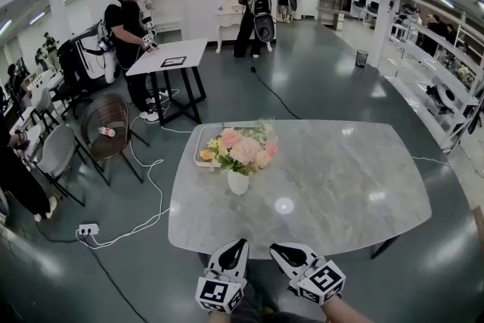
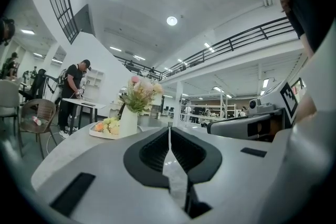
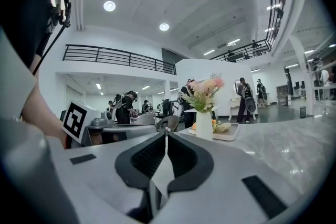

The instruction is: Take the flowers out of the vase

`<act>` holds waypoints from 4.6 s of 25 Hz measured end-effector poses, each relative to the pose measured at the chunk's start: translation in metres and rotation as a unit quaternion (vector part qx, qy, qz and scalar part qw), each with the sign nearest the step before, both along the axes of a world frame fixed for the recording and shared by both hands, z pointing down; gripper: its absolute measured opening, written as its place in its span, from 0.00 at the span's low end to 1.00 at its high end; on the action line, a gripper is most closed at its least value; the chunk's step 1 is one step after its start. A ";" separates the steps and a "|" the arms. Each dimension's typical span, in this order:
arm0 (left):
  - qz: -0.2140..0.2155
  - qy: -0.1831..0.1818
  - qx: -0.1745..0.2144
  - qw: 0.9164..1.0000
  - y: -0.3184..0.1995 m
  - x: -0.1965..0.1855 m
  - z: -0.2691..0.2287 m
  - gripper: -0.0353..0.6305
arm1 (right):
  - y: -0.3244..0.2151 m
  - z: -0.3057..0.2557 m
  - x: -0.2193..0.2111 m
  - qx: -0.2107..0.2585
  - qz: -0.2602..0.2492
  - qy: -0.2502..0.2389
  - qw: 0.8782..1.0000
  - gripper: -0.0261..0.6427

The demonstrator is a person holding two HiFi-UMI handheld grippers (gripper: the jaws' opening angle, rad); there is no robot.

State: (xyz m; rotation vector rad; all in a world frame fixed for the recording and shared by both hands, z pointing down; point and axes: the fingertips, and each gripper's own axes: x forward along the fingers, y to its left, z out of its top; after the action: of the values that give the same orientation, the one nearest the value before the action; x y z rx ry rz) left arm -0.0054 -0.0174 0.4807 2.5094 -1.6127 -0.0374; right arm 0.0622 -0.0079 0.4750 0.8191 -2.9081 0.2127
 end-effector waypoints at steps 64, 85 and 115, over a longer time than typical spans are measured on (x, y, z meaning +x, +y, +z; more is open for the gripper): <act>0.007 -0.019 -0.019 1.000 -0.150 -0.050 0.074 0.46 | -0.158 0.038 -0.043 -0.026 0.059 -0.013 0.998 0.26; 0.040 -0.036 0.005 0.999 -0.218 -0.064 0.074 0.55 | -0.222 0.028 -0.089 0.035 0.067 -0.043 0.996 0.44; 0.084 -0.076 0.013 0.993 -0.237 -0.051 0.080 0.53 | -0.238 -0.002 -0.109 0.080 0.053 -0.070 0.993 0.37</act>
State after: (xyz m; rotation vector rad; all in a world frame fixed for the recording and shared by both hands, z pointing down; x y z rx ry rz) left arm -0.0559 -0.2541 0.5607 2.7186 -1.4523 0.1584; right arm -0.0470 -0.2462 0.4732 1.0241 -3.0468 0.0462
